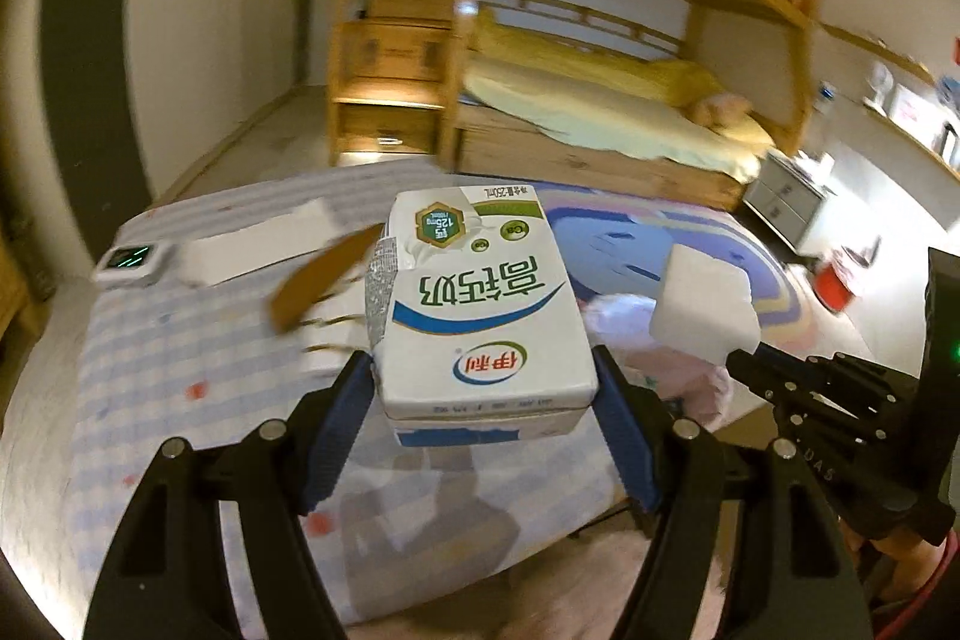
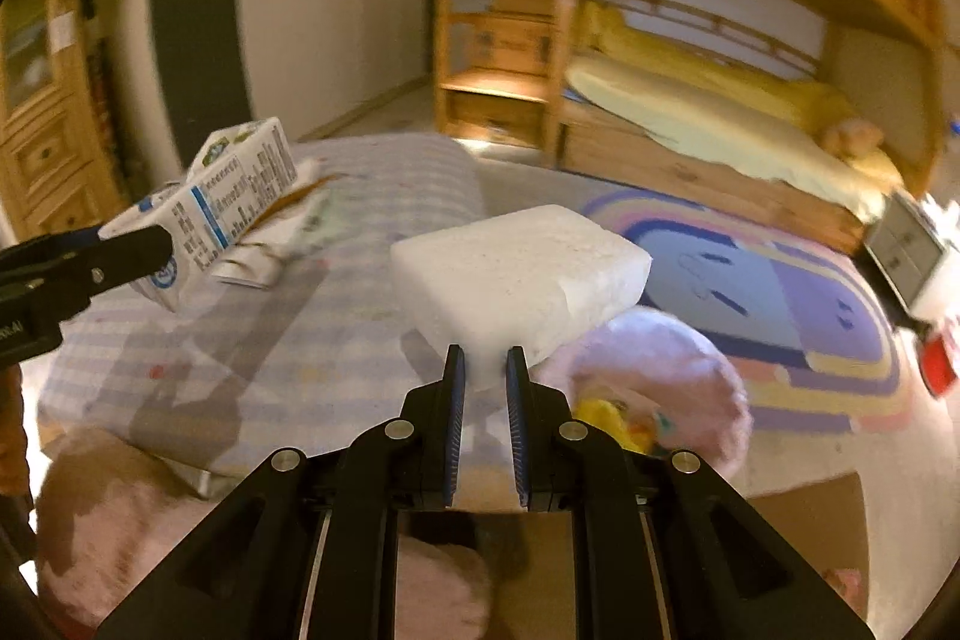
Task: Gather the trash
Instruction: 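Grasp the milk carton with the left gripper while the right holds the foam block, then carry the carton and foam block over the wastebasket and open both grippers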
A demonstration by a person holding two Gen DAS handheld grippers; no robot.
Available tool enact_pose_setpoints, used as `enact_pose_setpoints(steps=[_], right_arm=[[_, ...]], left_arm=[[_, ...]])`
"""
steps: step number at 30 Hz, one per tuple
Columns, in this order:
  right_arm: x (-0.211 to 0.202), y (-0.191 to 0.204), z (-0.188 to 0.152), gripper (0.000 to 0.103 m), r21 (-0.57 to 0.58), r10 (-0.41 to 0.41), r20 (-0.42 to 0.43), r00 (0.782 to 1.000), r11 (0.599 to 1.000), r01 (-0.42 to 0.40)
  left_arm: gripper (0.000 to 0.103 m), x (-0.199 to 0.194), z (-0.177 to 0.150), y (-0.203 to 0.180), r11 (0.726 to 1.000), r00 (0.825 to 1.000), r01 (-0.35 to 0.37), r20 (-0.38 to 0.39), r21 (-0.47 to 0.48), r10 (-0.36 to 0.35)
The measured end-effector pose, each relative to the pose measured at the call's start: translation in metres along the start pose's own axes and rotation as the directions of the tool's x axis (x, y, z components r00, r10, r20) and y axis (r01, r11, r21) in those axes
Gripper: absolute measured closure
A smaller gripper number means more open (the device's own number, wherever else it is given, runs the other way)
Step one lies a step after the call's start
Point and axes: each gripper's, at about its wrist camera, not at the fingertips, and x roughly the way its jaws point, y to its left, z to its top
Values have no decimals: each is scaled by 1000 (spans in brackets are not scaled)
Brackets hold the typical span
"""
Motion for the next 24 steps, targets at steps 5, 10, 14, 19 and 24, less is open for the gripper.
enact_pose_setpoints(steps=[5,10,14,19,24], right_arm=[[7,-55,-15,89,96,-67,-39,997,993,71],[19,-92,-25,89,144,-123,-73,990,981,133],[38,-112,-29,89,161,-145,-110,983,974,161],[62,-133,-32,89,192,-145,-150,978,966,172],[81,-142,-33,87,198,-136,-167,977,966,168]], left_arm=[[33,41,12,-53,991,995,93,-41,100,-90],[33,84,23,-98,968,982,176,-95,179,-161],[33,120,34,-123,952,968,232,-147,201,-205],[33,150,48,-144,940,958,270,-155,211,-240],[32,166,52,-156,932,955,284,-150,225,-255]])
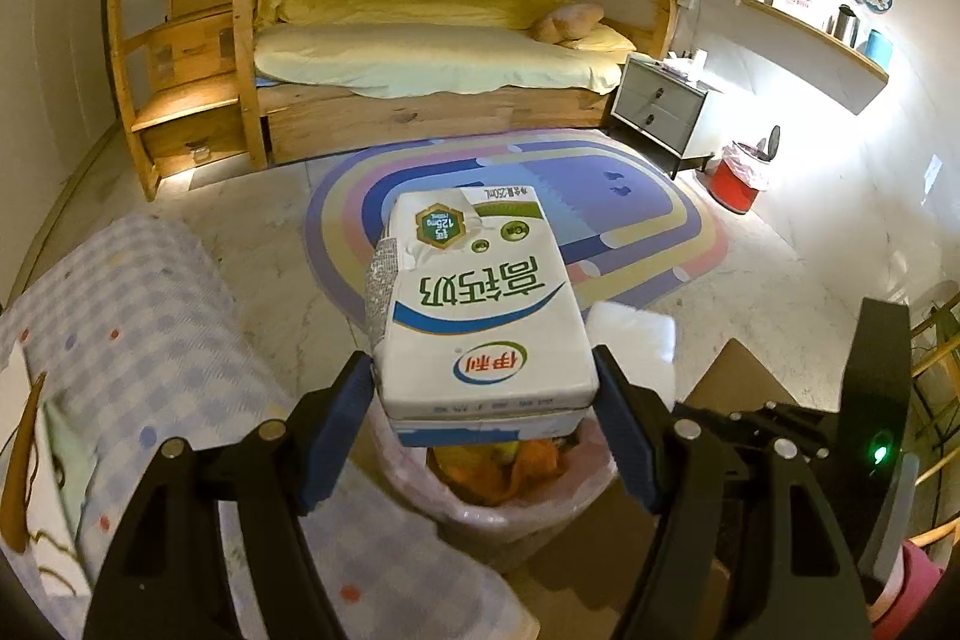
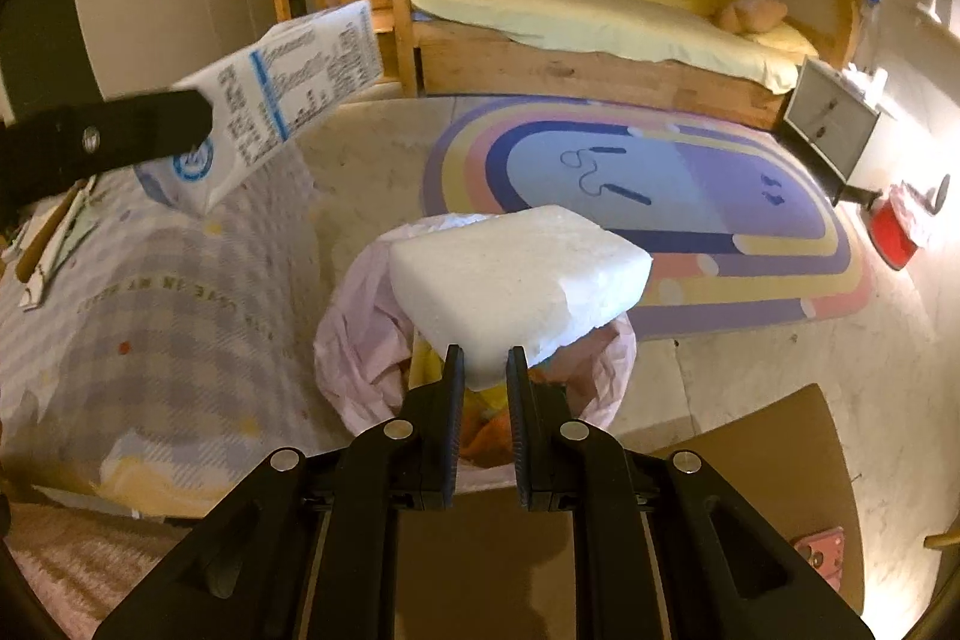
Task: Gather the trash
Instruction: 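Carry the carton and foam block over the wastebasket and open both grippers, then return both tools to the table and reach the left gripper toward the white paper sheet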
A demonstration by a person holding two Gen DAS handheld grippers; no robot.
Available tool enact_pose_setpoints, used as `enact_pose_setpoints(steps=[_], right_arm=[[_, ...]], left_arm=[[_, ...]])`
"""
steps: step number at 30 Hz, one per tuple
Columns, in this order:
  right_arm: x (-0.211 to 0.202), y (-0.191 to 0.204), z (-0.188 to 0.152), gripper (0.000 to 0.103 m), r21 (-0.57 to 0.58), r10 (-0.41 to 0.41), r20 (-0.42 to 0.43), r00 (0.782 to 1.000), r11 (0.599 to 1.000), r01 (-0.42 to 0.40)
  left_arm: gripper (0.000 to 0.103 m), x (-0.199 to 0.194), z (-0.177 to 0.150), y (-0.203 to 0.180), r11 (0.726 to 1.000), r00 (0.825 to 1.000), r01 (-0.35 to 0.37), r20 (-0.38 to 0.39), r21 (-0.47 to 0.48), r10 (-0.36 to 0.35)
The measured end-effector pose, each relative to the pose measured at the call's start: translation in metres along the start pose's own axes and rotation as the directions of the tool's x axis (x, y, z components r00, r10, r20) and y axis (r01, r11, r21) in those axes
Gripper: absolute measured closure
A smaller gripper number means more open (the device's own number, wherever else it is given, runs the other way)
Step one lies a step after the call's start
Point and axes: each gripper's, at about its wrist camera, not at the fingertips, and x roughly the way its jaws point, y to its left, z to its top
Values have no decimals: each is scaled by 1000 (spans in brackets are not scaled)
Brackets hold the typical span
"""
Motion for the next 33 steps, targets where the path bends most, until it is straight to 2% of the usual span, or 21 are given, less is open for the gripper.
enact_pose_setpoints(steps=[4,6,8,15,23,28,33], right_arm=[[16,-4,4,82,5,21,-7,1000,1000,-21],[27,-7,5,72,21,27,-40,999,999,-26],[27,-9,5,68,36,21,-44,999,999,-20],[-6,-8,0,67,61,54,-9,999,997,-53],[-61,12,9,67,51,92,65,994,994,-95],[-81,53,15,67,-22,163,74,984,987,-162],[-85,111,22,67,-126,231,63,971,967,-221]], left_arm=[[27,14,4,3,1000,1000,13,-22,-13,-13],[26,17,4,9,999,999,3,-32,-40,-5],[26,12,2,14,998,1000,1,-30,-59,-2],[26,-21,-18,37,994,998,-57,-19,-96,55],[26,-69,-44,56,984,993,-118,-5,-132,119],[26,-103,-60,73,977,988,-151,15,-149,155],[26,-143,-78,101,956,972,-219,43,-194,231]])
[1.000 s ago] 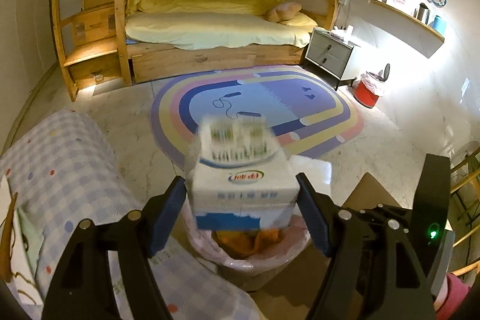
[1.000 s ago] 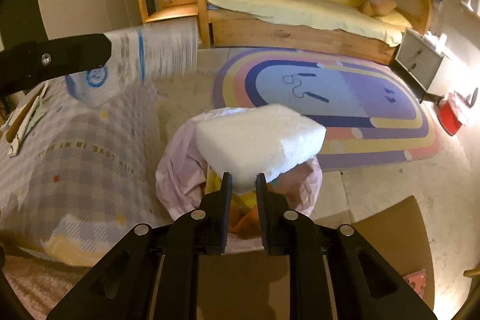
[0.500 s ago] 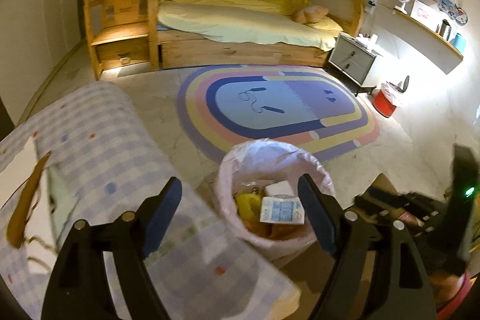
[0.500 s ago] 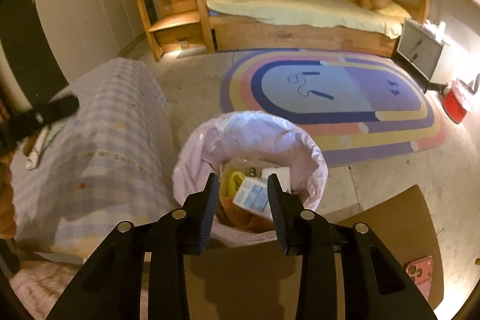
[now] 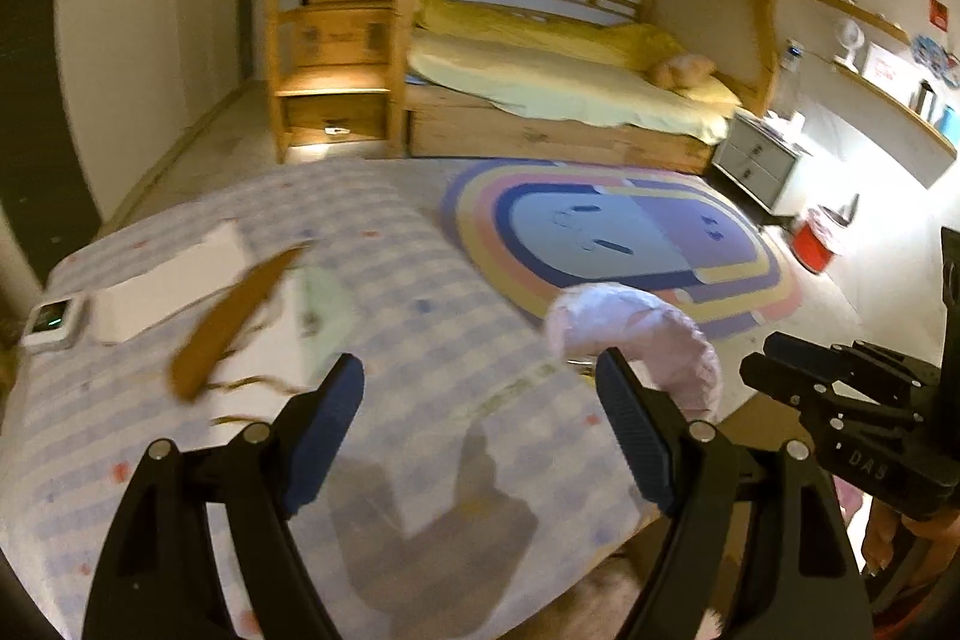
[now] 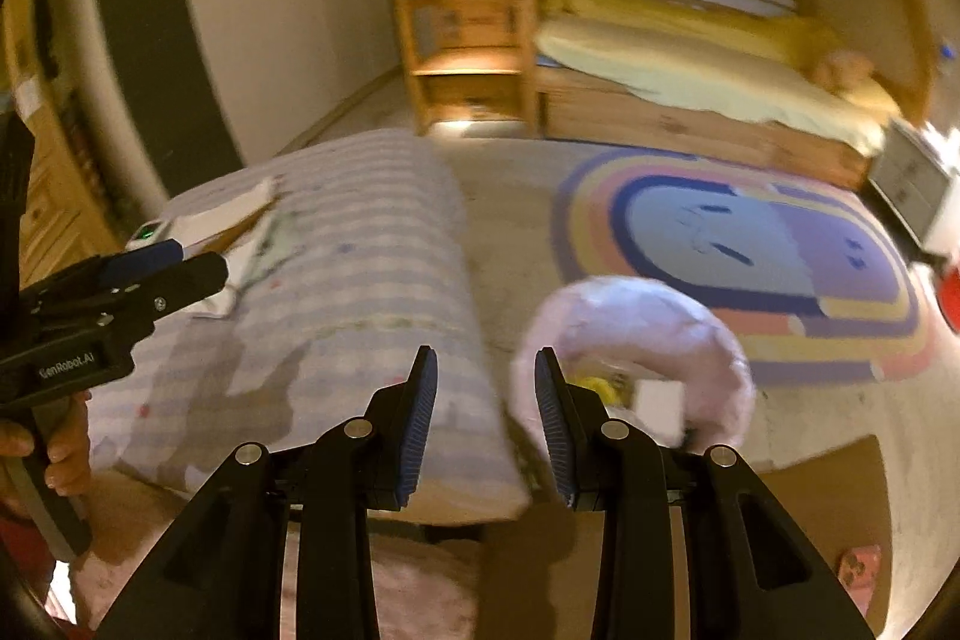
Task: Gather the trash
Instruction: 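Return both tools to the table and reach the left gripper toward the white paper sheet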
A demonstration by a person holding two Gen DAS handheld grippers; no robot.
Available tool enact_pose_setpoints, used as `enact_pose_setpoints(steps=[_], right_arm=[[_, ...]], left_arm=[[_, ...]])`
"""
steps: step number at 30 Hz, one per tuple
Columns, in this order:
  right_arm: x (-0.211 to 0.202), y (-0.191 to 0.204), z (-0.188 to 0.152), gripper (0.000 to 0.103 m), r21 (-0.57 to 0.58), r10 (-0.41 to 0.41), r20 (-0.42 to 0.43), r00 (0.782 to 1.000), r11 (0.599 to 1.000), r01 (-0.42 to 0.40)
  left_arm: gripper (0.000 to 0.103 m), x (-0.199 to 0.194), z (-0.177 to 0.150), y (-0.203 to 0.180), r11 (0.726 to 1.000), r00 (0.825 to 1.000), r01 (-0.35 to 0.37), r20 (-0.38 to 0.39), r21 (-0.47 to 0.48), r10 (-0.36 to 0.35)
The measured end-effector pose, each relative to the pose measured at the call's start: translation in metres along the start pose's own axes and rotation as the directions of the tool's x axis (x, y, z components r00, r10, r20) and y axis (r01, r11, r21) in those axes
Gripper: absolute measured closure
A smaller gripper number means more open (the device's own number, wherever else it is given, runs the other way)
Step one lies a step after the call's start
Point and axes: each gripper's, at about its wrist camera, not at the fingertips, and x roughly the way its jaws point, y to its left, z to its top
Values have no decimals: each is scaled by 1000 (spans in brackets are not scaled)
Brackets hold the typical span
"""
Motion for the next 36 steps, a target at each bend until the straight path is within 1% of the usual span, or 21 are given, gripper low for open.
enact_pose_setpoints(steps=[4,8,11,13,17,19,21,23,25,28,30,31,35,36], right_arm=[[9,44,15,67,-74,52,6,999,996,-51],[22,87,31,67,-143,89,3,996,986,-88],[30,110,38,67,-178,108,5,994,978,-106],[38,130,43,67,-208,119,5,993,971,-115],[61,155,52,68,-243,130,-2,991,962,-127],[73,162,58,70,-247,132,-7,991,960,-130],[85,169,62,78,-252,127,-9,992,959,-126],[96,173,65,81,-249,125,-13,992,960,-124],[101,174,66,81,-244,128,-13,992,961,-128],[106,172,65,81,-242,131,-13,991,962,-130],[108,172,65,81,-242,129,-15,992,962,-128],[109,170,65,81,-239,130,-16,991,962,-130],[106,164,64,81,-223,136,-22,990,965,-138],[106,163,64,81,-221,137,-22,990,965,-138]], left_arm=[[26,-22,-7,39,996,996,-84,29,-35,85],[26,-36,-11,87,984,987,-155,33,-83,158],[26,-37,-14,127,969,977,-208,21,-132,213],[26,-35,-15,157,952,967,-249,10,-175,255],[35,-25,-16,205,924,955,-290,-17,-249,295],[41,-16,-15,222,914,953,-298,-37,-276,300],[46,-2,-12,236,905,954,-298,-57,-303,295],[51,13,-9,247,900,956,-291,-81,-324,280],[52,27,-6,254,899,959,-283,-104,-334,263],[56,49,0,264,890,954,-297,-150,-345,260],[63,61,3,275,882,952,-299,-176,-365,251],[65,65,5,277,878,950,-303,-187,-371,249],[74,74,12,279,878,939,-335,-194,-341,283],[82,74,12,277,880,938,-339,-195,-332,288]])
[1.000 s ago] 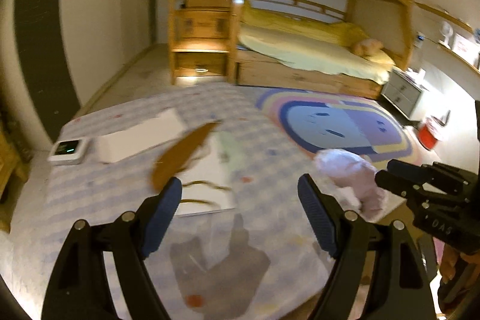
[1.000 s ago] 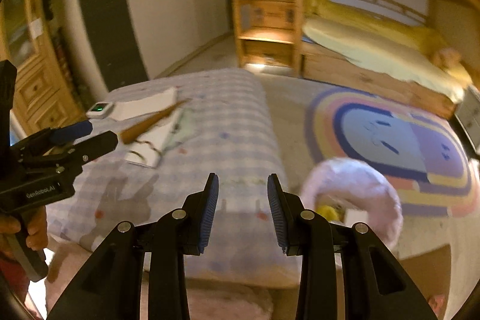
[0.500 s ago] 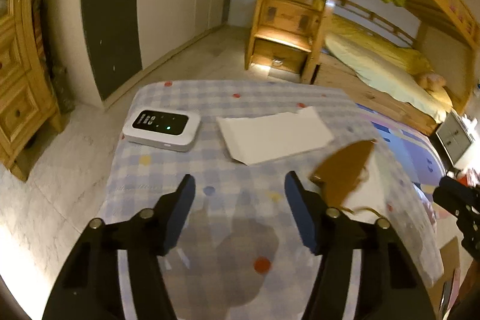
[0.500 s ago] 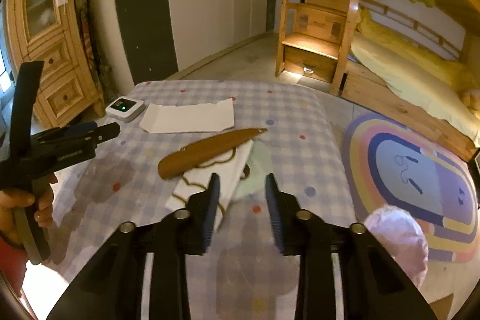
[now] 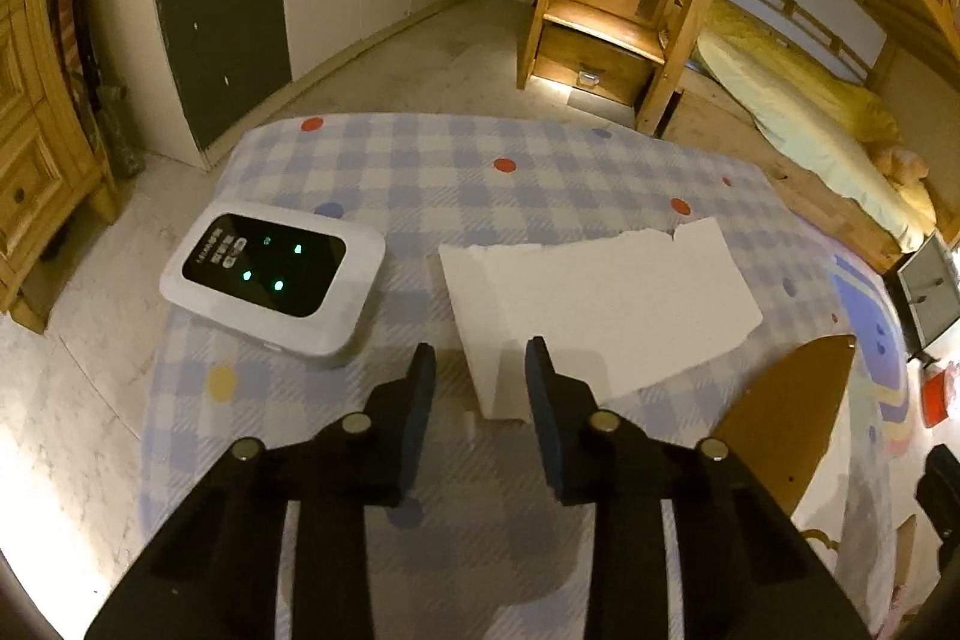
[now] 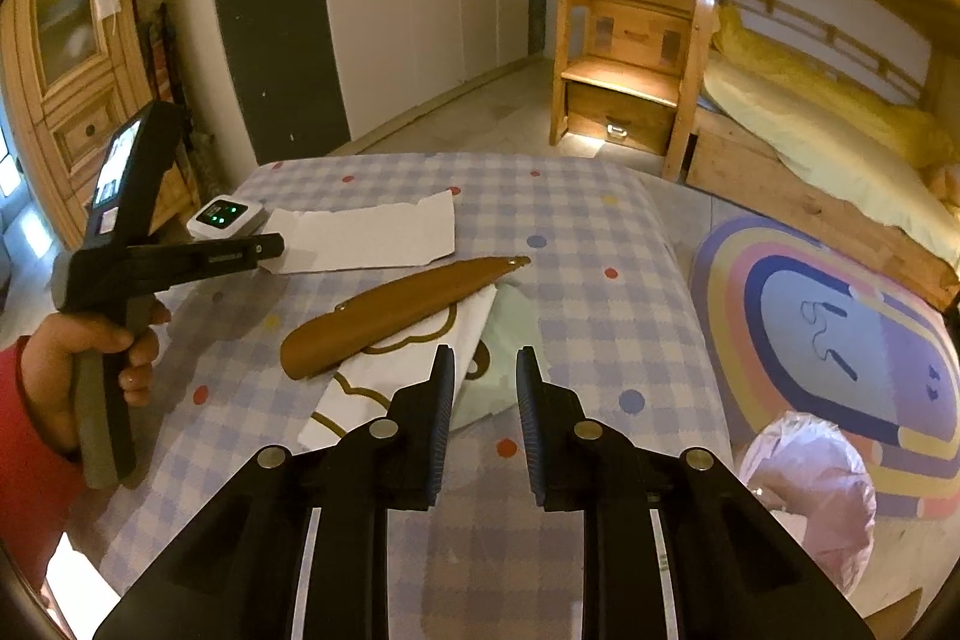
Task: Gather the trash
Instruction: 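Return both tools to the table and reach the left gripper toward the white paper sheet, then grasp the white paper sheet with the left gripper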
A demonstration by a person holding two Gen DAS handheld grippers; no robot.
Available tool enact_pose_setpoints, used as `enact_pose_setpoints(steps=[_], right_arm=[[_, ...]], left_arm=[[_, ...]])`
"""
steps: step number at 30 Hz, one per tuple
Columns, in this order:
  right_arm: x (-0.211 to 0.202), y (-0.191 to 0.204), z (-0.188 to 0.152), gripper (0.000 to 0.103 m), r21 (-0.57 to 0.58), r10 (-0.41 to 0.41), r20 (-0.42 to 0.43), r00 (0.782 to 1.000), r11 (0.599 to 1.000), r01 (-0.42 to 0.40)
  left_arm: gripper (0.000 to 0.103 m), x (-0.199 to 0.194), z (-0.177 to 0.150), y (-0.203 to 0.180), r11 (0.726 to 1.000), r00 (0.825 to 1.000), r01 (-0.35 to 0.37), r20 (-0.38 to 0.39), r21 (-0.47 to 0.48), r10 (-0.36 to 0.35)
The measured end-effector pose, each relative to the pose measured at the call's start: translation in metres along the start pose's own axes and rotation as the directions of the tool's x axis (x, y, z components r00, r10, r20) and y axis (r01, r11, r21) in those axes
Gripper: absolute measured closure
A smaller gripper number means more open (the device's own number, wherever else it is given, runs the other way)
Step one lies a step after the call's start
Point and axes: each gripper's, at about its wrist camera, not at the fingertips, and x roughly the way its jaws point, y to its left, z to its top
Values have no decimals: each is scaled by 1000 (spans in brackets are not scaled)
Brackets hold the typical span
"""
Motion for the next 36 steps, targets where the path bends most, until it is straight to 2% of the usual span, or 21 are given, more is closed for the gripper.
enact_pose_setpoints(steps=[2,6,8,14,16,19,23,24,25,26,27,29,30,32,36], right_arm=[[-3,-1,-2,81,6,1,0,1000,1000,-1],[-15,-1,-7,81,13,7,3,1000,1000,-7],[-21,0,-10,81,14,9,7,1000,1000,-9],[-43,0,-25,81,18,19,13,1000,1000,-19],[-49,0,-31,81,20,21,10,1000,1000,-21],[-57,1,-37,81,16,20,8,1000,1000,-20],[-67,-1,-45,81,18,20,8,1000,1000,-20],[-70,-1,-47,81,18,19,8,1000,1000,-20],[-71,-2,-48,81,18,18,7,1000,1000,-18],[-73,-2,-49,81,17,16,6,1000,1000,-17],[-74,-3,-51,81,16,16,4,1000,1000,-16],[-76,-4,-53,81,17,15,5,1000,1000,-15],[-77,-4,-54,81,17,14,5,1000,1000,-14],[-78,-4,-55,81,16,16,6,1000,1000,-16],[-81,-5,-57,80,16,14,10,1000,1000,-14]], left_arm=[[93,-2,-5,-4,1000,1000,-6,3,27,6],[100,-18,-20,-5,1000,1000,-5,24,21,4],[100,-30,-33,-4,1000,999,-7,35,7,6],[100,-70,-87,7,995,996,-69,44,-74,73],[98,-79,-103,10,994,998,-62,28,-92,65],[94,-93,-125,1,998,1000,-27,7,-54,27],[82,-109,-148,-19,993,994,104,-35,53,-102],[69,-113,-152,-22,989,992,125,-41,82,-122],[60,-117,-156,-27,986,991,129,-38,110,-125],[42,-123,-159,-30,984,993,116,-16,132,-114],[29,-128,-161,-31,984,995,100,12,148,-103],[19,-134,-160,-31,983,995,65,62,171,-77],[13,-132,-158,-29,982,995,61,65,177,-74],[8,-126,-150,-26,982,996,39,70,183,-53],[7,-110,-141,-23,976,998,-12,64,217,-2]])
